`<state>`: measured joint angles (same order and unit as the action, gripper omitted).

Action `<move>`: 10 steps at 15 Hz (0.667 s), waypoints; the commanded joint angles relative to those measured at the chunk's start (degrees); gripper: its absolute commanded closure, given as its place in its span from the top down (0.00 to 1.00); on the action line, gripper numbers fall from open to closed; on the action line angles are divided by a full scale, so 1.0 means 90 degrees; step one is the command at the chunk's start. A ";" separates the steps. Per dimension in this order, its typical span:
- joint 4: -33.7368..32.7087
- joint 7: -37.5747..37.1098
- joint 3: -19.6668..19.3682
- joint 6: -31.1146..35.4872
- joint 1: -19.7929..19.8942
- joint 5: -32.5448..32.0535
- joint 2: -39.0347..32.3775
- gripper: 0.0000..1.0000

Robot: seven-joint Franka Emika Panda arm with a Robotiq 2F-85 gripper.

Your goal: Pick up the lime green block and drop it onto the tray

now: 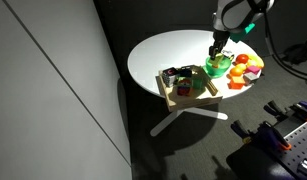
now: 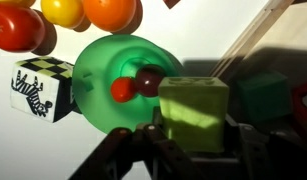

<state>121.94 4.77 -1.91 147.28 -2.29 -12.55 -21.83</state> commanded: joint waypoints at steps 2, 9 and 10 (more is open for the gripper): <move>-0.0209 -0.0025 0.0227 0.0159 -0.0040 0.0120 -0.0238 0.29; -0.0625 -0.0082 0.0384 0.0450 -0.0245 0.0086 -0.0853 0.29; -0.0697 -0.0062 0.0402 0.0540 -0.0264 0.0098 -0.0957 0.29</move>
<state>118.75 4.68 1.48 150.65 -4.00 -12.42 -27.45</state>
